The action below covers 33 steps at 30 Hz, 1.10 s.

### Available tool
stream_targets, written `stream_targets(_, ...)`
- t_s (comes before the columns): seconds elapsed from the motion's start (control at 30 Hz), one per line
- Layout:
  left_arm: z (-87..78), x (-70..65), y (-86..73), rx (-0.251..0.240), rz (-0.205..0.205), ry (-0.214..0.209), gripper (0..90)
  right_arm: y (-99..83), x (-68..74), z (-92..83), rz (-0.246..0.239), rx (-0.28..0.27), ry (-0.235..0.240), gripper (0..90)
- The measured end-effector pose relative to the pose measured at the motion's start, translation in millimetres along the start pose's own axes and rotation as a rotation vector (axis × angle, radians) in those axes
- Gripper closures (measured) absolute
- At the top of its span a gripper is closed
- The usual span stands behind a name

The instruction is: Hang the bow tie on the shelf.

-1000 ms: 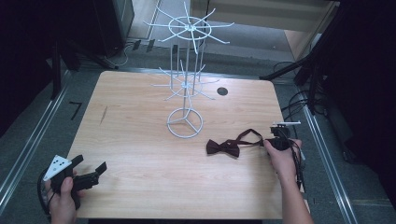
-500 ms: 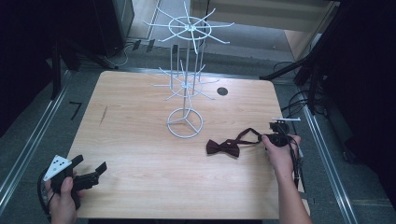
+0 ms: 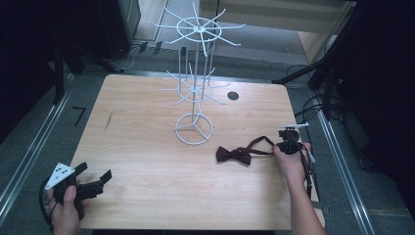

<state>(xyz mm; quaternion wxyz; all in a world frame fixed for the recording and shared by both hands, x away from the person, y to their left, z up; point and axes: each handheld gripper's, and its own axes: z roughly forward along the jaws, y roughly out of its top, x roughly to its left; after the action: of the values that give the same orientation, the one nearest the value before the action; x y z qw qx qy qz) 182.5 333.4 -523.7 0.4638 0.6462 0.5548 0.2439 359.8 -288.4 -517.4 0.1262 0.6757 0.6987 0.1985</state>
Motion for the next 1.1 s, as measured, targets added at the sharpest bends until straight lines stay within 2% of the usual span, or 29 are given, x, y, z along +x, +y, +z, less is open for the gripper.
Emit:
stream_targets(0.1, -0.1, 0.0, 0.0, -0.001, 0.0, 0.001, 0.2, -2.7, 0.8, -2.8, -0.017, -0.038, -0.003, 90.0)
stream_targets(0.13, -0.1, 0.0, 0.0, 0.0, 0.001, 0.001, 0.2, -3.6, 1.2, -6.1, -0.035, -0.074, 0.012, 90.0)
stream_targets(0.17, 0.0, 0.0, 0.0, 0.0, 0.002, 0.0, 0.2, -3.6, 1.2, -6.1, -0.035, -0.074, 0.012, 90.0)
stream_targets(0.27, 0.3, -0.2, 0.0, -0.001, 0.002, 0.001, 0.2, -3.9, 4.1, -13.2, -0.059, -0.136, 0.032, 90.0)
stream_targets(0.3, 0.2, -0.2, 0.0, -0.001, 0.002, 0.001, 0.2, -4.0, 6.8, -20.0, -0.066, -0.189, 0.055, 90.0)
stream_targets(0.33, 0.3, -0.3, -0.1, -0.001, 0.002, 0.001, 0.2, -4.0, 6.8, -20.0, -0.066, -0.189, 0.055, 90.0)
stream_targets(0.37, 0.2, -0.2, -0.1, -0.002, 0.002, 0.001, 0.2, -4.4, 10.7, -26.1, -0.087, -0.237, 0.073, 90.0)
stream_targets(0.43, 0.2, -0.3, -0.1, -0.002, 0.002, 0.001, 0.2, -4.6, 12.4, -28.4, -0.094, -0.254, 0.072, 90.0)
stream_targets(0.47, 0.3, -0.3, -0.1, -0.003, 0.002, 0.001, 0.2, -4.8, 14.4, -31.4, -0.102, -0.284, 0.085, 90.0)
stream_targets(0.5, 0.2, -0.3, -0.1, -0.002, 0.003, 0.001, 0.2, -5.2, 18.7, -36.9, -0.126, -0.335, 0.103, 90.0)
stream_targets(0.53, 0.2, -0.3, -0.1, -0.003, 0.004, 0.001, 0.2, -5.2, 18.7, -36.9, -0.126, -0.335, 0.103, 90.0)
stream_targets(0.57, 0.2, -0.3, -0.1, -0.003, 0.003, 0.001, 0.2, -5.4, 20.9, -39.6, -0.133, -0.357, 0.108, 90.0)
stream_targets(0.6, 0.2, -0.3, -0.1, -0.003, 0.002, 0.001, 0.2, -5.3, 22.7, -42.3, -0.137, -0.381, 0.126, 90.0)
stream_targets(0.63, 0.2, -0.3, -0.1, -0.003, 0.002, 0.001, 0.2, -4.8, 26.2, -47.0, -0.149, -0.412, 0.167, 90.0)
stream_targets(0.67, 0.2, -0.3, -0.1, -0.003, 0.002, 0.001, 0.2, -4.8, 26.2, -47.0, -0.149, -0.412, 0.167, 90.0)
stream_targets(0.73, 0.2, -0.3, -0.1, -0.003, 0.003, 0.001, 0.2, -4.9, 30.5, -51.5, -0.157, -0.45, 0.192, 90.0)
stream_targets(0.83, 0.2, -0.3, -0.1, -0.003, 0.002, 0.0, 0.2, -5.4, 39.4, -61.5, -0.191, -0.526, 0.205, 90.0)
stream_targets(0.93, 0.1, -0.3, -0.1, -0.003, 0.004, 0.001, 0.2, -5.3, 43.3, -66.1, -0.199, -0.546, 0.21, 90.0)
stream_targets(1.1, 0.1, -0.2, -0.1, -0.001, 0.006, 0.0, 0.2, -4.4, 50.3, -75.5, -0.192, -0.582, 0.262, 90.0)
